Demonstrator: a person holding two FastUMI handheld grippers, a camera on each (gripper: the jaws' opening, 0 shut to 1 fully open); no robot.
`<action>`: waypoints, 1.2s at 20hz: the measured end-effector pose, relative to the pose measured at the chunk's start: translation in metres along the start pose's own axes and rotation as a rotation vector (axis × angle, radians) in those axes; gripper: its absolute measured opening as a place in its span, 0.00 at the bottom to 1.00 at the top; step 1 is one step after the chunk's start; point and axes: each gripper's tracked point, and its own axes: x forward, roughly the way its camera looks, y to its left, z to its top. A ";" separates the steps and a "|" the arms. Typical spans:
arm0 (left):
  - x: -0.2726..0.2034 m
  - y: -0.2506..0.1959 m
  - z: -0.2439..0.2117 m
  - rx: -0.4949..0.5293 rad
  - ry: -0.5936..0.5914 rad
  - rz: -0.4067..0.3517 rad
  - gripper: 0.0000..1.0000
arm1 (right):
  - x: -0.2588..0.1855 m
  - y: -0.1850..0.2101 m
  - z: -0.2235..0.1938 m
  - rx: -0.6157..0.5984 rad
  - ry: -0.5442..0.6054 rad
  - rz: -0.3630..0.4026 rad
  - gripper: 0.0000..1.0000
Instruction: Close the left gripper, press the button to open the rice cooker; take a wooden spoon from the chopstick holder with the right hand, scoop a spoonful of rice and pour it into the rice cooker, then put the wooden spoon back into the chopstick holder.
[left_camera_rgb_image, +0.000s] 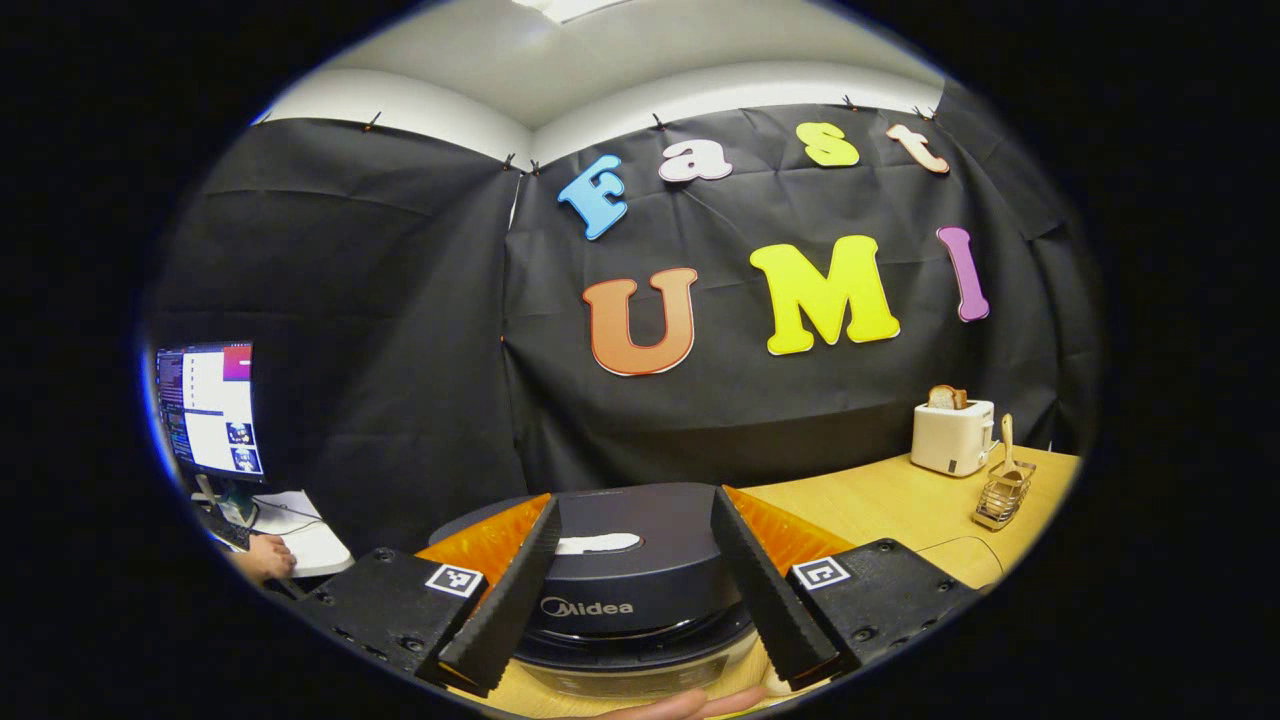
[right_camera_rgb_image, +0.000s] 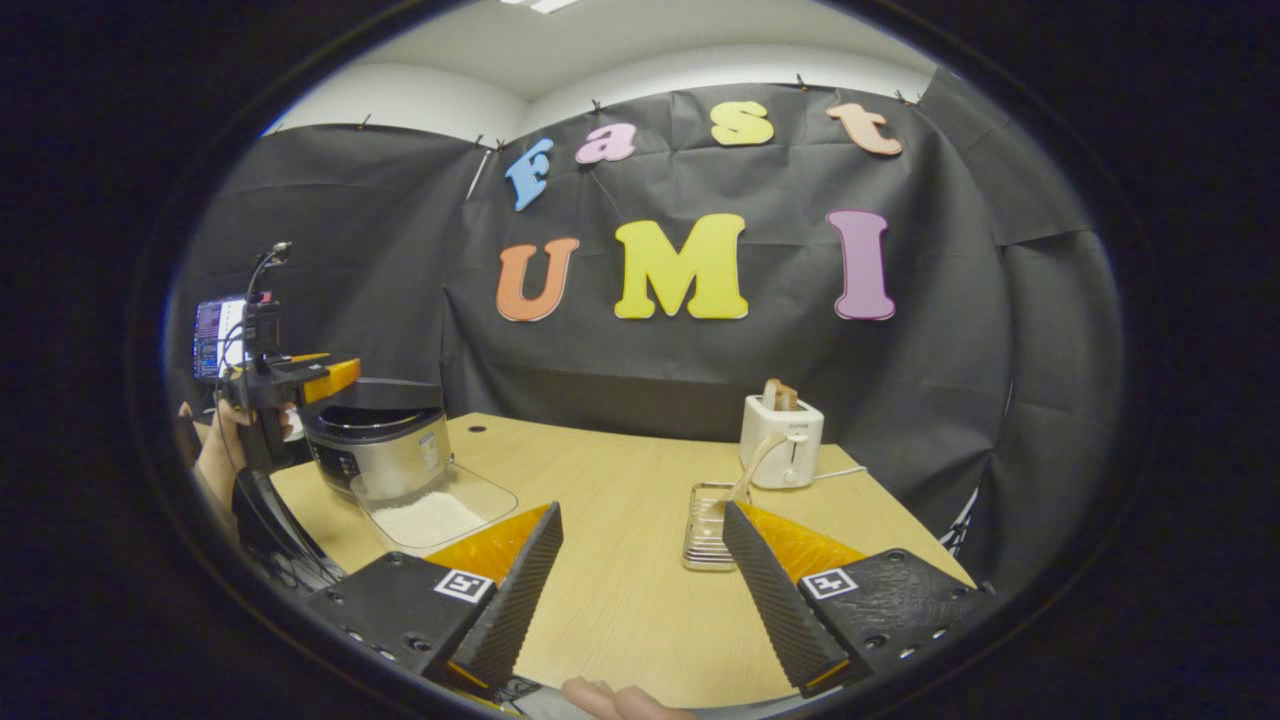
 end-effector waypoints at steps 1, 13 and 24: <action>-0.001 0.000 -0.004 -0.002 0.003 -0.005 0.96 | 0.000 0.001 0.000 -0.003 -0.002 -0.003 0.96; -0.011 -0.004 -0.030 0.000 -0.077 0.034 0.92 | 0.004 0.007 -0.007 -0.023 0.014 -0.015 0.93; -0.027 -0.012 -0.036 -0.009 -0.033 0.078 0.93 | 0.000 0.008 -0.001 -0.041 -0.001 -0.023 0.93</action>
